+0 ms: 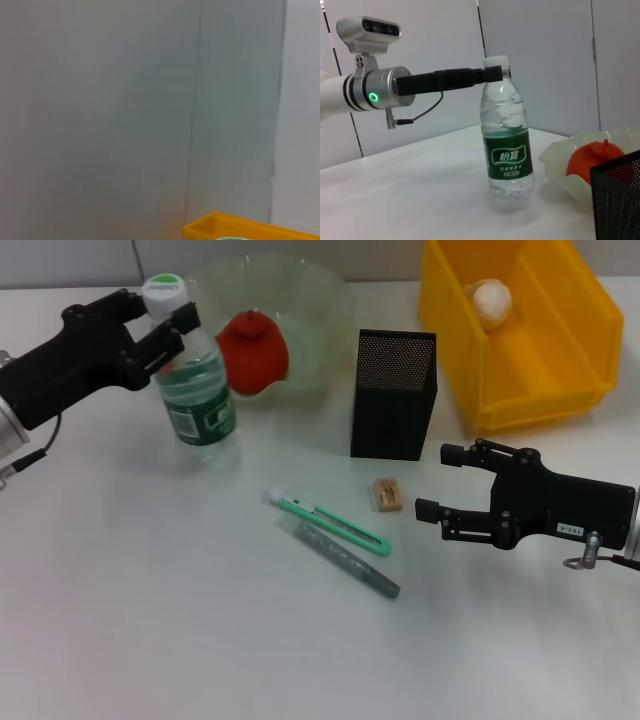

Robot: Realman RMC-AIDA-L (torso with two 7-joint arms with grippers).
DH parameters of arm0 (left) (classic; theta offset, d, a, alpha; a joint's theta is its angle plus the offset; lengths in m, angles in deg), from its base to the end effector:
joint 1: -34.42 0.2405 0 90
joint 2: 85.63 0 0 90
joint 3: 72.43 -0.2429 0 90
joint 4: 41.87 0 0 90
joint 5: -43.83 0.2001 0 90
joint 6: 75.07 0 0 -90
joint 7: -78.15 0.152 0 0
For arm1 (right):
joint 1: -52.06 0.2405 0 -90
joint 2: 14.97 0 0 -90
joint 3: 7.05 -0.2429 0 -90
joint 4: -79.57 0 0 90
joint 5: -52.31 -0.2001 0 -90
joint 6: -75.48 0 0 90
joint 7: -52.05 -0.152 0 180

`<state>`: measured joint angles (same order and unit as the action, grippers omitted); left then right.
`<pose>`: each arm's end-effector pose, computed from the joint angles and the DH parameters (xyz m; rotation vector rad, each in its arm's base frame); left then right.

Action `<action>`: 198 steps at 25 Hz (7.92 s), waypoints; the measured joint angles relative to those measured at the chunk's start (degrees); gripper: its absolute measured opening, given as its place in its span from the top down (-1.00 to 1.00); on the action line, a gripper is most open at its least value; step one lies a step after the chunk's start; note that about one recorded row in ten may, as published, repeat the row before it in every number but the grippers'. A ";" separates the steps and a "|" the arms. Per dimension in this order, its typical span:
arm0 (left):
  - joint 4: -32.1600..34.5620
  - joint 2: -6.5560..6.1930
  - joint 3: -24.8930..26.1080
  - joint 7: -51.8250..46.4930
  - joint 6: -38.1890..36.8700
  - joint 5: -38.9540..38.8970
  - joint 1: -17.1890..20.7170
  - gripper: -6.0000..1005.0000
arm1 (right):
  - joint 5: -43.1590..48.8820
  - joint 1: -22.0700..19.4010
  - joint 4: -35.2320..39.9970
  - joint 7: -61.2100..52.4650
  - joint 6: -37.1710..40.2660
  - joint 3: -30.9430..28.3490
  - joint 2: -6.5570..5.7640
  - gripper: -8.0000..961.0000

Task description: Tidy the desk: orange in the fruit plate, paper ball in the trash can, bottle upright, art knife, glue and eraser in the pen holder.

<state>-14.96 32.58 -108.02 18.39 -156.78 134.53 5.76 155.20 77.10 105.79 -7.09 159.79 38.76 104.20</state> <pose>-0.2523 0.3429 0.0254 -2.2581 -0.4688 -0.9686 0.2668 0.2893 -0.0321 -2.6418 0.4797 0.7682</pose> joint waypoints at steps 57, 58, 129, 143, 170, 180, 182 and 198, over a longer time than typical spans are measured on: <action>-4.59 0.34 0.26 6.50 7.17 -2.14 -0.88 0.06 | -0.15 0.01 -0.21 -0.21 -0.11 -0.11 0.00 -0.74; -4.58 0.34 0.28 6.50 7.17 -2.16 -0.88 -0.02 | -0.15 0.01 -0.21 -0.22 -0.11 -0.11 0.00 -0.74; -0.17 -1.87 -3.14 6.42 -15.85 21.85 10.10 -0.57 | -0.15 0.53 -0.21 -0.80 -0.12 -0.20 -0.14 -0.74; -0.28 -1.55 -2.90 6.21 -16.36 21.82 10.24 -0.56 | 0.51 1.76 7.25 -13.01 4.84 0.48 -0.57 -0.74; -0.27 -1.04 -2.02 6.16 -15.49 21.29 10.58 -0.56 | 29.68 31.59 29.45 -57.91 9.88 16.92 -0.43 -0.74; -0.27 -1.07 -1.15 6.32 -15.44 21.26 10.63 -0.56 | 33.21 36.53 24.76 -68.26 -1.61 34.47 0.38 -0.74; -0.27 -1.07 -1.15 6.35 -15.42 21.26 10.64 -0.56 | 33.26 36.88 23.85 -70.04 -3.57 37.71 0.44 -0.74; -0.27 -0.71 -1.15 6.27 -14.86 21.28 10.09 -0.56 | 29.44 37.38 16.75 -75.70 -14.04 49.29 0.71 -0.74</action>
<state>-15.24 31.87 -109.17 24.66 -171.64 155.80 15.85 184.64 114.49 122.54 -82.79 145.76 88.05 104.91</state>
